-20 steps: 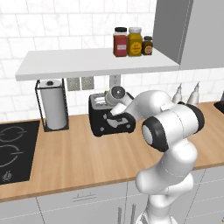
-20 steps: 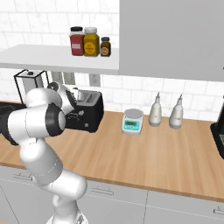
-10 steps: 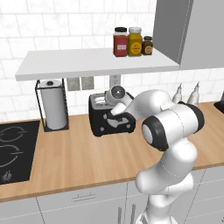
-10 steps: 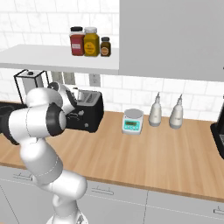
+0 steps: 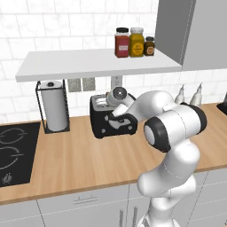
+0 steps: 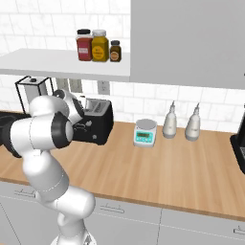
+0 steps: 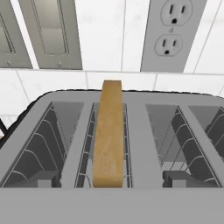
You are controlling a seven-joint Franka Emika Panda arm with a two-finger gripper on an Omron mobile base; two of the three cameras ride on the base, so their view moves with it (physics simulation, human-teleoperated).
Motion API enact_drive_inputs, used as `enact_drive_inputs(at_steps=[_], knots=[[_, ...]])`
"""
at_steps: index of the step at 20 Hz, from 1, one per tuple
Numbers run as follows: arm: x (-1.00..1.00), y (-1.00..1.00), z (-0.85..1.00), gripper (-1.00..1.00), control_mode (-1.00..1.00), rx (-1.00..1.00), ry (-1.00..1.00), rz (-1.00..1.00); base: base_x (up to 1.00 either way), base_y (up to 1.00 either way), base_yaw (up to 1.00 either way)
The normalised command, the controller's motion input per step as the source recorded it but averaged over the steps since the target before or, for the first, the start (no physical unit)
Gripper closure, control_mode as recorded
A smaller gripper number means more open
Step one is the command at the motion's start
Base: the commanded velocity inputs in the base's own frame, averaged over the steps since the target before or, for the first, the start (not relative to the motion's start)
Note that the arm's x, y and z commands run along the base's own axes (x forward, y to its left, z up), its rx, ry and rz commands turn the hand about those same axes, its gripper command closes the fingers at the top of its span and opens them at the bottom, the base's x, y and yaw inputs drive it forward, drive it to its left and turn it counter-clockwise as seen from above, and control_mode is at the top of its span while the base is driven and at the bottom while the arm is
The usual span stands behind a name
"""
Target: Start the toaster. Once the lever pops up, take the bread to the plate on the dining counter.
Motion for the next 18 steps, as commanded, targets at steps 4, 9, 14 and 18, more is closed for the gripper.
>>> enact_drive_inputs(at_steps=[4, 9, 14, 18], knots=[[0.0, 0.0, 0.0, 1.0, -1.0, 0.0, 0.0, 0.0, 0.0, 0.0, 0.0], [0.0, 0.0, 0.0, 1.0, -1.0, 0.0, 0.0, 0.0, 0.0, 0.0, 0.0], [0.0, 0.0, 0.0, 1.0, -1.0, 0.0, 0.0, 0.0, 0.0, 0.0, 0.0], [0.0, 0.0, 0.0, 1.0, -1.0, 0.0, 0.0, 0.0, 0.0, 0.0, 0.0]])
